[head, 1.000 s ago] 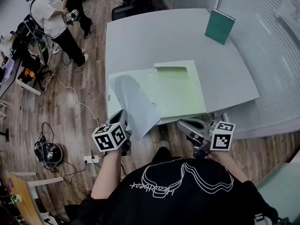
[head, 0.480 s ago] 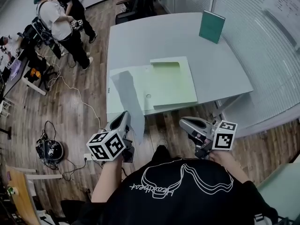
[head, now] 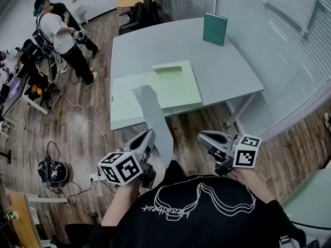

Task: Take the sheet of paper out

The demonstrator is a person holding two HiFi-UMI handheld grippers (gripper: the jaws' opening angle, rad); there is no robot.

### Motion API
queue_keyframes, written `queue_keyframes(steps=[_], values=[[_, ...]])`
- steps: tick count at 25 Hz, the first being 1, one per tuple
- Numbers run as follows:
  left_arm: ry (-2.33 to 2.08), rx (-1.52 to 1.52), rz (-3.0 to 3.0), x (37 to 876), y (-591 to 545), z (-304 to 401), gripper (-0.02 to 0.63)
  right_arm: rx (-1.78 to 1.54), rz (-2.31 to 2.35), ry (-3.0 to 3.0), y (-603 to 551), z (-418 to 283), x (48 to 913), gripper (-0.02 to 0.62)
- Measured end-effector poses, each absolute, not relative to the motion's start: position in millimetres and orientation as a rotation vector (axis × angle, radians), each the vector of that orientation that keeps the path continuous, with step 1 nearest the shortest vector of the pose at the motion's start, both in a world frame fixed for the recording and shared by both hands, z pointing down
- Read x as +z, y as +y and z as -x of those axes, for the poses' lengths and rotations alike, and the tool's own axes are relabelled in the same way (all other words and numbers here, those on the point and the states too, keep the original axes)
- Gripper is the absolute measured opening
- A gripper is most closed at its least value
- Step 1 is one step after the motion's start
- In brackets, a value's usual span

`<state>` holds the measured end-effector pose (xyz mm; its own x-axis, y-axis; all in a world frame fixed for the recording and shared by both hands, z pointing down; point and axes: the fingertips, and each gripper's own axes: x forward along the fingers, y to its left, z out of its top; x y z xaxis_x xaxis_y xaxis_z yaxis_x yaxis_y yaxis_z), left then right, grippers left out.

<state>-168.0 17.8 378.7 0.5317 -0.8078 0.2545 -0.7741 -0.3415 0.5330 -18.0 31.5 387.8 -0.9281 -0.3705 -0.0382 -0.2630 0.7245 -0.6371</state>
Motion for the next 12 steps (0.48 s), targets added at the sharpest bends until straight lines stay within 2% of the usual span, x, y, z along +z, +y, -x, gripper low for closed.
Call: queue_keyframes(steps=[12], values=[[-1.102, -0.157, -2.272, 365, 65, 116, 0.014, -0.956, 0.515, 2.761, 73, -5, 383, 0.009]])
